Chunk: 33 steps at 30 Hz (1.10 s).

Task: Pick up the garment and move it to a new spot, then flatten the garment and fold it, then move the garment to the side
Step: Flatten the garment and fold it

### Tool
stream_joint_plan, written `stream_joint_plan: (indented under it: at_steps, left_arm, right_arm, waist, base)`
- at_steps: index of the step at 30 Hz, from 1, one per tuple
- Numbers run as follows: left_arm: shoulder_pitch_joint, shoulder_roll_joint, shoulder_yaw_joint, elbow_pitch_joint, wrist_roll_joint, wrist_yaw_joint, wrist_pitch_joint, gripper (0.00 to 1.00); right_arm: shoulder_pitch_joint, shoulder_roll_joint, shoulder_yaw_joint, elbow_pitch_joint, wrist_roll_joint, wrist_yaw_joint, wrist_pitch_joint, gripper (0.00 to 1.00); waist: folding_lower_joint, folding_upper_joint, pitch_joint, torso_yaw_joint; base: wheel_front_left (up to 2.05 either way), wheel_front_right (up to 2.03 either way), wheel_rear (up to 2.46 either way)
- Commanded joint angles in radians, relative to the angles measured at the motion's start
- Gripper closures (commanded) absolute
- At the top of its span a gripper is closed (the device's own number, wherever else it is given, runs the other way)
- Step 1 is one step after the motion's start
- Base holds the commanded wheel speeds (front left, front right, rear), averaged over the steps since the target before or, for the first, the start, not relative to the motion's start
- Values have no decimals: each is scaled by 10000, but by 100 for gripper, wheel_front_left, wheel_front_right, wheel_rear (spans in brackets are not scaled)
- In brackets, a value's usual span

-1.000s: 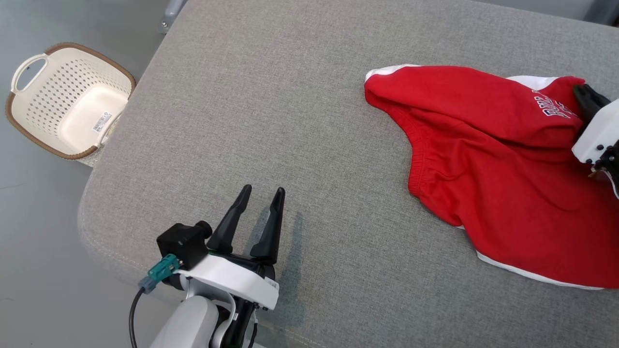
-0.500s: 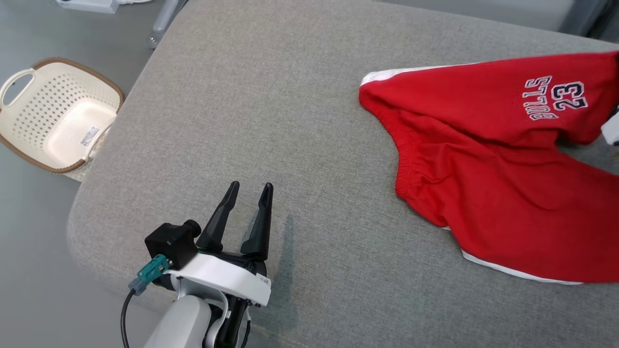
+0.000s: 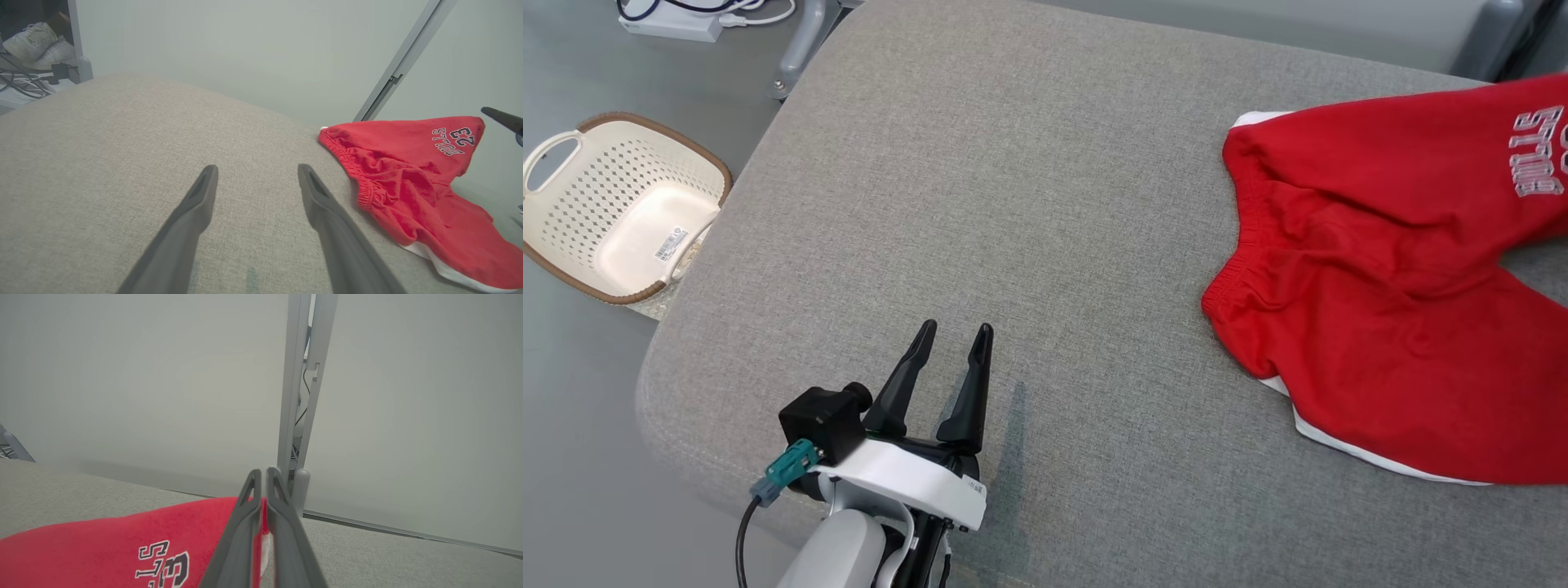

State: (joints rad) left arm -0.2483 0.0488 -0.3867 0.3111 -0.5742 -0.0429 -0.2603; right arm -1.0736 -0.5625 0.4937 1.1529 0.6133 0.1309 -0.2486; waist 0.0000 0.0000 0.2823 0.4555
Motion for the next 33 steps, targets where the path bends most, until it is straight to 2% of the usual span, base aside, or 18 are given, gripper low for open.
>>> stream_joint_plan:
  at_steps: [1,6,10,16,23,26,27,33]
  left_arm:
    - [79,41,16,20,-39,-13,-37,0]
    - [29,40,38,67,66,-35,-37,0]
    - [-16,39,167,109,188,-34,-37,0]
    - [178,42,524,152,428,-71,-37,0]
    - [442,47,943,114,543,-96,-37,0]
    - [586,47,1154,125,582,-76,-37,0]
    - [586,47,1154,125,582,-76,-37,0]
    - [737,39,1478,163,739,-173,-35,0]
  right_arm:
    - [-124,44,-38,177,-98,-3,-102,0]
    - [-294,411,-295,895,-713,-3,-179,0]
    - [137,793,-470,596,-946,-3,-193,0]
    - [1515,1180,-1176,-1242,-1081,-3,-169,0]
    - [3939,1765,-2694,-3786,-1597,-3,-171,0]
    - [5042,2260,-3433,-4684,-1938,-2,-171,0]
    - [5042,2260,-3433,-4684,-1938,-2,-171,0]
    - [6771,3321,-4247,-5865,-2459,-3,-171,0]
  waist:
    - [0,0,-7,-5]
    - [0,0,-71,-223]
    - [0,0,-364,-575]
    - [0,0,-925,-1431]
    - [0,0,-1405,-2414]
    - [0,0,-1543,-2793]
    - [0,0,-1543,-2793]
    - [0,0,-1601,-3351]
  base:
    - [0,0,0]
    - [0,0,0]
    - [0,0,0]
    - [0,0,0]
    - [0,0,0]
    - [0,0,0]
    - [0,0,0]
    - [0,0,0]
